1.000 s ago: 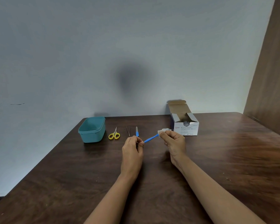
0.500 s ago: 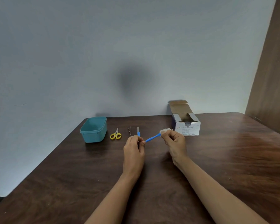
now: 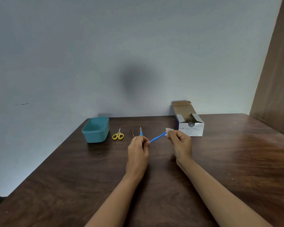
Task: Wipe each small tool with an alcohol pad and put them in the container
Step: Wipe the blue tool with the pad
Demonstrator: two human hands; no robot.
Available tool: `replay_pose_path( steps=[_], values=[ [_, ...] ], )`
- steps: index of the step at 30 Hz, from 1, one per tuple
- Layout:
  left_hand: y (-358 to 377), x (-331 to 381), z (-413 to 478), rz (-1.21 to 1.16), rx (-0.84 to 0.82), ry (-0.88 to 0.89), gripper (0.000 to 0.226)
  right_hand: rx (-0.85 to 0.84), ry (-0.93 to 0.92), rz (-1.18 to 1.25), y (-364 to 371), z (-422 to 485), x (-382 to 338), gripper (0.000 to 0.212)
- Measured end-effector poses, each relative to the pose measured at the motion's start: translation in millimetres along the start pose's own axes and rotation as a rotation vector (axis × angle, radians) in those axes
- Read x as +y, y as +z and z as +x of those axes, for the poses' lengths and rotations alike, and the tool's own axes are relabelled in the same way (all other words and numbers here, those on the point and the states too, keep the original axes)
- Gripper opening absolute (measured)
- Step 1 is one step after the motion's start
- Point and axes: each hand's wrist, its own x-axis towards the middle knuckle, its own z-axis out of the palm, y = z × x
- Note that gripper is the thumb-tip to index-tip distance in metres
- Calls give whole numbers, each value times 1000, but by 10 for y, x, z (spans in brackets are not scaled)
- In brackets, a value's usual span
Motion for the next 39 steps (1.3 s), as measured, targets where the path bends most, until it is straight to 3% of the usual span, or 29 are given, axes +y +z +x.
replay_pose_path(
  steps=[9, 14, 19, 29, 36, 39],
  values=[
    [-24, -21, 16, -16, 45, -62, 9, -115, 47, -7, -5, 21, 60, 13],
    [-26, -10, 15, -12, 25, -64, 9, -56, 157, 101, -34, 58, 80, 10],
    [-44, 16, 18, 2, 17, -63, 9, -108, 242, 241, -38, 66, 40, 8],
    [-36, 19, 1, 17, 1, -33, 11, -82, 112, 52, -58, 63, 23, 9],
    [-48, 40, -7, 25, -20, -45, 10, -107, 152, 91, -64, 86, 39, 13],
    [-41, 54, -14, 22, -105, -50, 7, -45, 215, 157, -56, 96, 36, 17]
  ],
)
